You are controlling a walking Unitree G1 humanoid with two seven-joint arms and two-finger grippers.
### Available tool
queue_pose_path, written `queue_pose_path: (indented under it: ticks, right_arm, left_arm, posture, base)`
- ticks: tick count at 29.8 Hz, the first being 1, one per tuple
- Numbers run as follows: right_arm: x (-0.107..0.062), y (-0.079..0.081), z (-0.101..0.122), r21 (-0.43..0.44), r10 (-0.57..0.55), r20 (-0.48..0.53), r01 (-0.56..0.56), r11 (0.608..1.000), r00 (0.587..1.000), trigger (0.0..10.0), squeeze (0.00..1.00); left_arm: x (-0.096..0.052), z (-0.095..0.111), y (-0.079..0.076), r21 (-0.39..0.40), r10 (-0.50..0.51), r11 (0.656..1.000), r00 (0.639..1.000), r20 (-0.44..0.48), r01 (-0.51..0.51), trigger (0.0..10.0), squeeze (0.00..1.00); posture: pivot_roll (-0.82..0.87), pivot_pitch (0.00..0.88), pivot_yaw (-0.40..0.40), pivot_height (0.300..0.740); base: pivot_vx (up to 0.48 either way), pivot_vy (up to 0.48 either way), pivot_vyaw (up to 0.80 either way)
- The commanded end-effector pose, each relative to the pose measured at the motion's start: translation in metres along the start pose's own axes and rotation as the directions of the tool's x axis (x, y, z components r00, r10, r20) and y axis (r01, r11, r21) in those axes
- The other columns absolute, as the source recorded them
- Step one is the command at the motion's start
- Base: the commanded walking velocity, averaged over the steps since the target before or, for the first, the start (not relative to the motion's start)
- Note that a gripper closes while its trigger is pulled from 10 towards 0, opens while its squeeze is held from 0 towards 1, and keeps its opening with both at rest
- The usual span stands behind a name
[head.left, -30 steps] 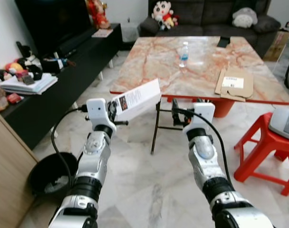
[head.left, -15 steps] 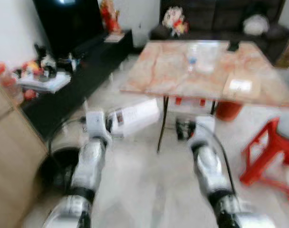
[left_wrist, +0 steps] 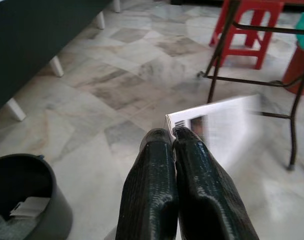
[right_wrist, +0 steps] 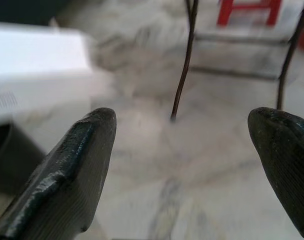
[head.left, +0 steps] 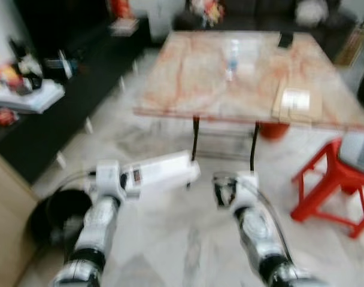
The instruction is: Picking trash to rubbish bin
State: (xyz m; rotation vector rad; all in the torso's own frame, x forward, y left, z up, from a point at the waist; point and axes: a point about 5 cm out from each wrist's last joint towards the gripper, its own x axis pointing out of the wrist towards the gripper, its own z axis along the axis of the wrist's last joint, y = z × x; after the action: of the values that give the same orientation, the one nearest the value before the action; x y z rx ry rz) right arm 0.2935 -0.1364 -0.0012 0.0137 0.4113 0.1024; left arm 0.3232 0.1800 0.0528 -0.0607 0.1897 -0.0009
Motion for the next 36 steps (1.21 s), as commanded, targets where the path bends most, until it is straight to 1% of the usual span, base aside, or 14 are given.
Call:
queue_pose_path:
  ticks: [1,8,11,16,18,22,23,24,27,31,32,33,34,36]
  right_arm:
    - [-0.007,-0.008,-0.019,-0.034,-0.018,-0.089,0.015,0.999,0.996,10.0,0.00]
    - [-0.020,-0.013,-0.048,-0.018,-0.047,-0.203,0.045,0.999,0.978,10.0,0.00]
    - [-0.029,-0.014,-0.065,0.012,-0.048,-0.276,0.053,0.999,0.960,10.0,0.00]
    - [-0.039,-0.015,-0.081,-0.001,-0.054,-0.354,0.057,0.998,0.934,10.0,0.00]
    - [-0.047,-0.018,-0.093,-0.008,-0.069,-0.399,0.071,0.997,0.914,10.0,0.00]
    - [-0.051,-0.019,-0.099,-0.005,-0.066,-0.415,0.071,0.997,0.908,10.0,0.00]
    - [-0.054,-0.020,-0.101,-0.002,-0.068,-0.422,0.074,0.997,0.904,10.0,0.00]
    - [-0.056,-0.020,-0.104,-0.002,-0.066,-0.431,0.072,0.997,0.900,10.0,0.00]
    - [-0.058,-0.020,-0.107,-0.007,-0.066,-0.442,0.071,0.997,0.894,10.0,0.00]
    - [-0.059,-0.021,-0.108,-0.008,-0.067,-0.449,0.071,0.997,0.891,10.0,0.00]
    - [-0.059,-0.021,-0.108,-0.014,-0.064,-0.452,0.065,0.998,0.889,10.0,0.00]
    - [-0.059,-0.021,-0.108,-0.014,-0.064,-0.452,0.065,0.998,0.889,10.0,0.00]
    - [-0.058,-0.020,-0.108,-0.015,-0.064,-0.453,0.064,0.998,0.889,10.0,0.00]
    - [-0.058,-0.020,-0.107,-0.014,-0.064,-0.451,0.064,0.998,0.890,10.0,0.00]
  left_arm:
    - [-0.004,-0.008,0.002,-0.003,0.009,1.000,1.000,-0.015,-0.009,10.0,0.00]
    - [-0.009,-0.018,0.009,-0.003,0.019,1.000,0.999,-0.041,-0.020,10.0,0.00]
    - [-0.013,-0.024,0.012,-0.017,0.025,1.000,0.998,-0.054,-0.026,10.0,0.00]
    - [-0.019,-0.034,0.018,-0.026,0.040,0.999,0.996,-0.082,-0.042,10.0,0.00]
    - [-0.028,-0.041,0.028,-0.103,0.050,0.993,0.996,-0.069,-0.057,10.0,0.00]
    - [-0.038,-0.047,0.040,-0.154,0.072,0.985,0.995,-0.065,-0.082,10.0,0.00]
    - [-0.045,-0.051,0.050,-0.160,0.092,0.982,0.993,-0.070,-0.103,10.0,0.00]
    - [-0.055,-0.058,0.059,-0.146,0.108,0.982,0.990,-0.091,-0.121,10.0,0.00]
    - [-0.068,-0.070,0.069,-0.139,0.130,0.979,0.983,-0.128,-0.147,10.0,0.00]
    - [-0.082,-0.089,0.074,-0.119,0.136,0.979,0.967,-0.217,-0.165,10.0,0.00]
    - [-0.090,-0.102,0.075,-0.084,0.156,0.978,0.943,-0.295,-0.188,10.0,0.00]
    - [-0.090,-0.102,0.075,-0.084,0.156,0.978,0.943,-0.295,-0.188,10.0,0.00]
    - [-0.100,-0.115,0.078,-0.067,0.200,0.968,0.904,-0.378,-0.242,10.0,0.00]
    - [-0.107,-0.124,0.078,-0.050,0.221,0.962,0.875,-0.431,-0.268,10.0,0.00]
  posture:
    - [0.03,0.000,0.046,0.740]
    - [0.03,0.000,0.047,0.740]
    - [0.04,0.000,0.050,0.740]
    - [0.04,0.000,0.052,0.740]
    - [0.05,0.000,0.050,0.740]
    - [0.05,0.000,0.049,0.740]
    - [0.06,0.000,0.047,0.740]
    - [0.06,0.000,0.047,0.740]
    - [0.06,0.000,0.046,0.740]
    - [0.07,0.000,0.038,0.740]
    - [0.07,0.000,0.039,0.740]
    - [0.07,0.000,0.039,0.740]
    - [0.07,0.000,0.039,0.740]
    - [0.07,0.000,0.039,0.740]
  base:
    - [0.326,0.000,0.72]
    - [0.185,0.000,0.62]
    - [0.000,0.000,0.00]
    - [0.000,0.000,0.00]
    - [0.000,0.000,0.00]
    - [0.000,0.000,0.00]
    - [0.000,0.000,0.00]
    - [0.000,0.000,0.00]
    - [0.000,0.000,0.00]
    - [0.000,0.000,0.00]
    - [0.000,0.000,0.00]
    - [0.000,0.000,0.00]
    - [0.000,0.000,0.00]
    - [0.000,0.000,0.00]
